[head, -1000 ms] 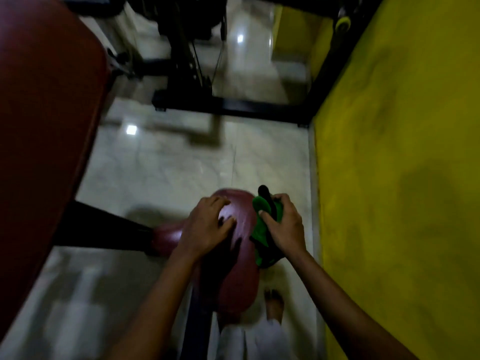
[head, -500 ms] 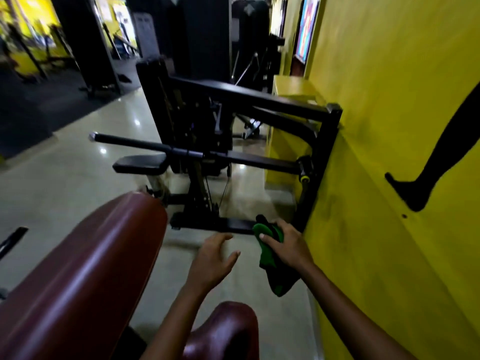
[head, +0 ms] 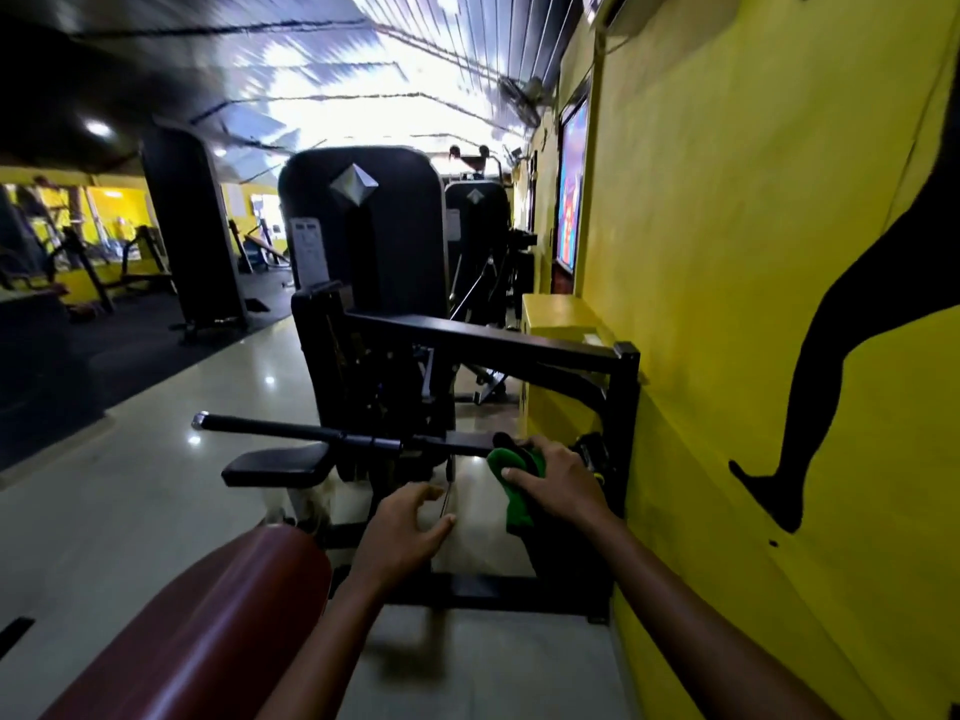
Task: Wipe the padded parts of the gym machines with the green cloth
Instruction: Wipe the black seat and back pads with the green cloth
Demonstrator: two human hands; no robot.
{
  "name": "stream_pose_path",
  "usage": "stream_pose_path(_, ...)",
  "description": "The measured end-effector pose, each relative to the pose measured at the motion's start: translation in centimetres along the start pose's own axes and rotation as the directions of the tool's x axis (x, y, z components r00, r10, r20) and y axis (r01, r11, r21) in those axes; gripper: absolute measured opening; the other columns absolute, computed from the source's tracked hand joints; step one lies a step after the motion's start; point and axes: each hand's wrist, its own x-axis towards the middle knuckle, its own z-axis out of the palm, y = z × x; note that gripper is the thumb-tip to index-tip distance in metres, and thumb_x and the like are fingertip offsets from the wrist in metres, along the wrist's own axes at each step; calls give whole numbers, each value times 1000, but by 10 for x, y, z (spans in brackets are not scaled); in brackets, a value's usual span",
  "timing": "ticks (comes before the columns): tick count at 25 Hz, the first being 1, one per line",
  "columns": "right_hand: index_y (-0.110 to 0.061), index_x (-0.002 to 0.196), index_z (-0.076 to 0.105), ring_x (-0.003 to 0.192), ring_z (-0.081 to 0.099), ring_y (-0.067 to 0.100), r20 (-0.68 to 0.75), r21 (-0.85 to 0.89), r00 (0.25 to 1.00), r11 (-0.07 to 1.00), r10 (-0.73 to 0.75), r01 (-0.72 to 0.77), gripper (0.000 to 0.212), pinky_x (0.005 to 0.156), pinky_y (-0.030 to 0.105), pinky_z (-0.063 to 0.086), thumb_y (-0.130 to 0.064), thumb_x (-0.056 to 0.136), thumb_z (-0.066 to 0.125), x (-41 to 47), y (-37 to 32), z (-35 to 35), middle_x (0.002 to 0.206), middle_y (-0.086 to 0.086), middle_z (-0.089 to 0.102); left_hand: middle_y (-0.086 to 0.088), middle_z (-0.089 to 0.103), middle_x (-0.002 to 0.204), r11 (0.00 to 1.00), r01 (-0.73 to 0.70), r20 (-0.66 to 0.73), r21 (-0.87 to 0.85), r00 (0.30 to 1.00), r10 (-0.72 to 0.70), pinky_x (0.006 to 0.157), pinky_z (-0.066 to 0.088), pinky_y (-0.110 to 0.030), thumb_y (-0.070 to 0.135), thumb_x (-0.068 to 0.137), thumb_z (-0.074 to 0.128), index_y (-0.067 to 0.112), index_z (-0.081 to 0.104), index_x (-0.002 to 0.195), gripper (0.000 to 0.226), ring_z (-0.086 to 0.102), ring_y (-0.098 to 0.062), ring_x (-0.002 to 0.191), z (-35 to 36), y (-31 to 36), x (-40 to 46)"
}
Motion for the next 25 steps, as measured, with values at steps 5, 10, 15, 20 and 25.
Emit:
stream_pose_path(5,-26,115,54,100,58,21,-60,-34,998,999,-19,17,39,76,30,47,-46,84,64,16,-9,-21,115,4,60,5,64,106,997,-68,-65,-41,996,65,82,48,-20,25,82,73,15,66,111,31,59,-7,98,-6,19,31)
stream_pose_path(10,-26,116,54,102,57,20,-86,-35,996,999,3,-6,39,77,29,47,-45,84,65,26,-4,-32,117,4,59,4,66,103,993,-90,-46,-72,995,87,84,53,-28,27,81,74,15,67,109,32,62,-9,98,3,19,53)
stream_pose_path(15,-21,117,56,103,57,23,-102,-11,994,999,41,-42,41,73,25,39,-43,84,67,48,19,-42,117,8,60,3,66,100,995,-63,-16,-84,998,62,81,55,-35,29,80,74,15,66,110,34,63,-9,91,23,13,69)
stream_pose_path(20,-23,114,56,100,57,22,-65,-6,998,1000,8,-9,38,71,25,39,-44,83,67,103,46,-41,113,6,60,4,64,100,998,-37,-52,-44,998,35,80,54,-27,27,82,73,12,67,106,29,62,-8,92,50,11,106)
stream_pose_path(25,-22,116,56,103,55,21,52,-21,994,995,-96,97,40,70,24,35,-43,84,67,177,75,-37,113,5,60,11,57,98,998,65,-146,-4,987,-65,69,39,2,22,84,71,14,65,109,27,50,10,83,82,11,148)
